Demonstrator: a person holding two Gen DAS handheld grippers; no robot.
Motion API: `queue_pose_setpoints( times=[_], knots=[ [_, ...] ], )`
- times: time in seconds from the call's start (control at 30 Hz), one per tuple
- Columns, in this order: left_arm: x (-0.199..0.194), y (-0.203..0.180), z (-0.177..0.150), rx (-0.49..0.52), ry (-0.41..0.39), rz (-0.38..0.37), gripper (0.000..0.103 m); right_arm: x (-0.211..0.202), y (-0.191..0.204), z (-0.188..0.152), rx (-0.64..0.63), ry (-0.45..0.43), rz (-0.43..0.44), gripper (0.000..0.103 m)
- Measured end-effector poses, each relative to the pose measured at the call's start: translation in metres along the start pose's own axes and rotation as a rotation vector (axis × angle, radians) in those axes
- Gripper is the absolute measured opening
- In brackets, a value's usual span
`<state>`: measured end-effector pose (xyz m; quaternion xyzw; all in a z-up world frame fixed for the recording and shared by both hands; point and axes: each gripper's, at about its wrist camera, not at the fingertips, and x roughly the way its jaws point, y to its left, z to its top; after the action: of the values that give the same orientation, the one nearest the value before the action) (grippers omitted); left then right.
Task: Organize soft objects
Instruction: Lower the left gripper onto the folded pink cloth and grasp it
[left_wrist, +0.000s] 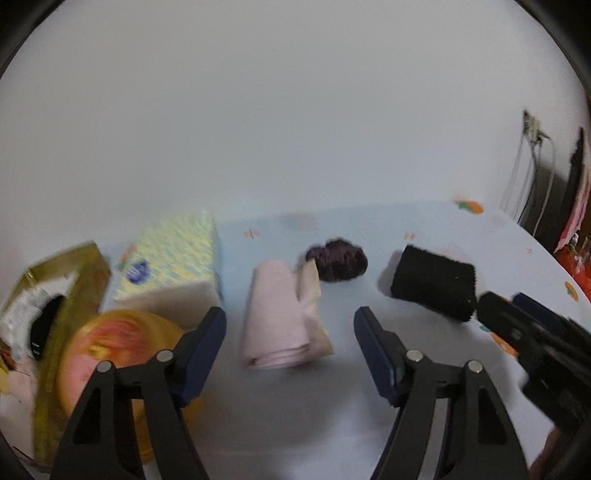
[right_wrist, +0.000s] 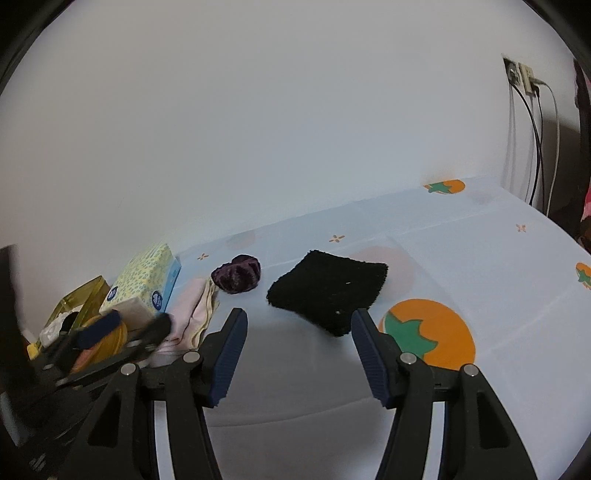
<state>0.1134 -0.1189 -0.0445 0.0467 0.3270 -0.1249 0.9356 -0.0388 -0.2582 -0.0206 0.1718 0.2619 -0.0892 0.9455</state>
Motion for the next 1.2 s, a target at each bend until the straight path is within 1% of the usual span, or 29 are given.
queue_pose_setpoints(
  times=[0.1,0.17,0.27,0.33,0.4,0.5,0.6,0.83,0.93,0.97,1.03,1.1,1.17,1.2],
  knots=[
    [0.018,0.002,0.004,-0.046,0.066,0.029,0.073,0.001,-0.003,0.0,0.015,0.015,0.008,0.061],
    [0.025,0.001,0.006,-0.059,0.082,0.068,0.071,0.0,0.0,0.0,0.004,0.017,0.012,0.061],
    [0.033,-0.003,0.009,-0.043,0.109,0.106,0.071,-0.003,0.004,0.001,-0.018,0.004,0.013,0.061],
    [0.037,-0.006,0.008,-0.02,0.135,0.109,0.075,-0.005,0.005,0.001,-0.018,0.003,0.025,0.061],
    [0.041,-0.011,0.008,0.002,0.156,0.121,0.075,-0.006,0.004,0.001,-0.008,0.013,0.035,0.061],
    [0.046,-0.019,0.007,0.038,0.183,0.126,0.075,-0.003,0.003,0.001,0.007,0.032,0.047,0.061],
    [0.049,-0.022,0.008,0.053,0.192,0.119,0.075,-0.002,0.002,0.0,0.023,0.046,0.058,0.061],
    [0.06,-0.029,0.007,0.082,0.215,0.136,0.075,-0.003,0.002,0.001,0.022,0.038,0.062,0.061],
    [0.063,-0.029,0.01,0.069,0.217,0.122,0.075,-0.005,-0.001,0.002,0.033,0.026,0.055,0.061],
    [0.064,-0.03,0.01,0.063,0.219,0.114,0.075,-0.005,-0.002,0.002,0.038,0.023,0.053,0.061],
    [0.065,-0.033,0.01,0.067,0.22,0.093,0.065,-0.006,-0.004,0.003,0.049,0.014,0.05,0.061],
    [0.064,-0.036,0.01,0.091,0.215,0.099,0.064,-0.006,-0.005,0.004,0.053,0.012,0.046,0.061],
    [0.064,-0.035,0.011,0.082,0.221,0.1,0.065,-0.006,-0.006,0.004,0.059,0.013,0.05,0.061],
    [0.065,-0.035,0.011,0.083,0.223,0.105,0.067,-0.007,-0.006,0.004,0.06,0.012,0.05,0.061]
  ],
)
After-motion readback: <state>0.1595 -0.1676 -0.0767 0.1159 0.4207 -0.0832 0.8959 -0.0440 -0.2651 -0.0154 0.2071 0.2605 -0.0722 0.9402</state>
